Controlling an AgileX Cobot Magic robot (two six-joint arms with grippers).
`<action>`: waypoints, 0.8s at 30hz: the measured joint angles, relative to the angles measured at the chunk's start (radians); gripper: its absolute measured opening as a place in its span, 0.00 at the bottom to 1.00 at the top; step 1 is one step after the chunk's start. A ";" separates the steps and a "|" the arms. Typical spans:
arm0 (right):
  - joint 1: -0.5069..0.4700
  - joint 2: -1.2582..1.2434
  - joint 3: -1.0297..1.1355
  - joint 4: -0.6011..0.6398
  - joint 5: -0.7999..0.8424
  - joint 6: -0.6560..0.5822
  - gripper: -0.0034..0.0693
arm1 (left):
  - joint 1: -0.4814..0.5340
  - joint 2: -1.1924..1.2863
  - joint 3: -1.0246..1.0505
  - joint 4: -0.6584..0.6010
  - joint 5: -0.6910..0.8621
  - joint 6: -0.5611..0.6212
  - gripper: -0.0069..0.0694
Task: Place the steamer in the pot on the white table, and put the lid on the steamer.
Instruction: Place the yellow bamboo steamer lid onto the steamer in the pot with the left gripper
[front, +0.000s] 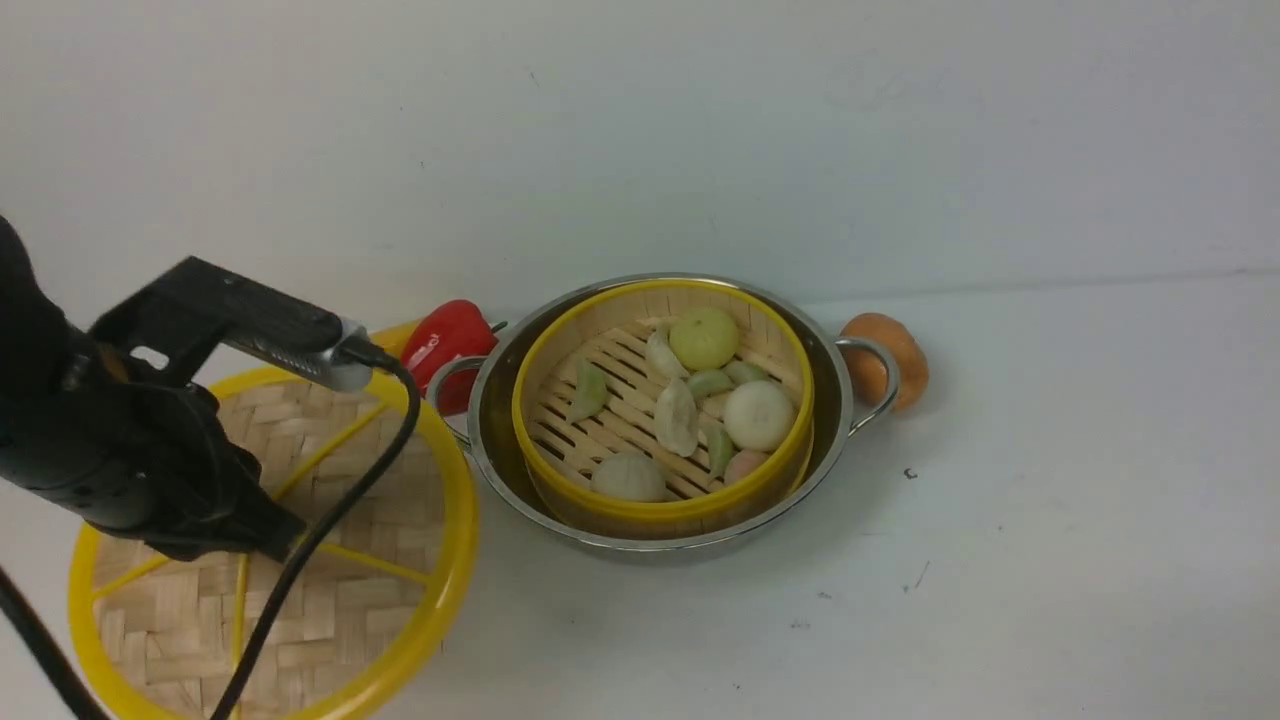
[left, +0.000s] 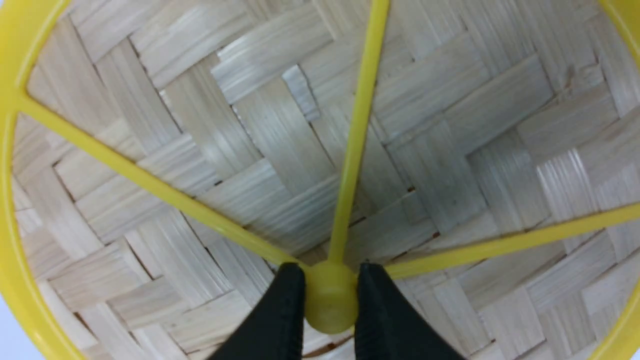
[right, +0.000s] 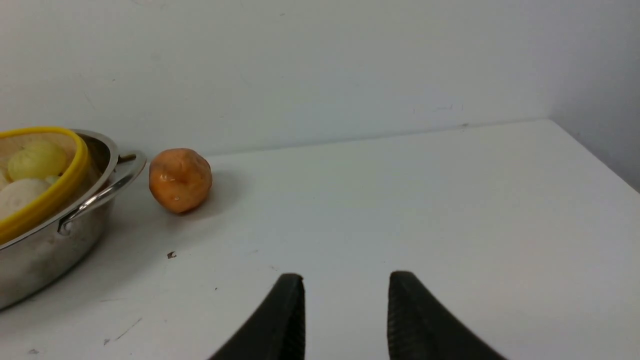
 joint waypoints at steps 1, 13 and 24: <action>0.000 0.000 0.000 0.000 0.000 0.000 0.39 | 0.000 -0.005 -0.006 0.000 0.000 0.000 0.24; 0.000 0.000 0.000 0.000 0.000 0.000 0.39 | 0.000 -0.010 -0.099 -0.054 -0.102 0.279 0.24; 0.000 0.000 0.000 0.001 -0.001 0.000 0.39 | 0.000 0.043 -0.245 -0.350 -0.100 0.685 0.24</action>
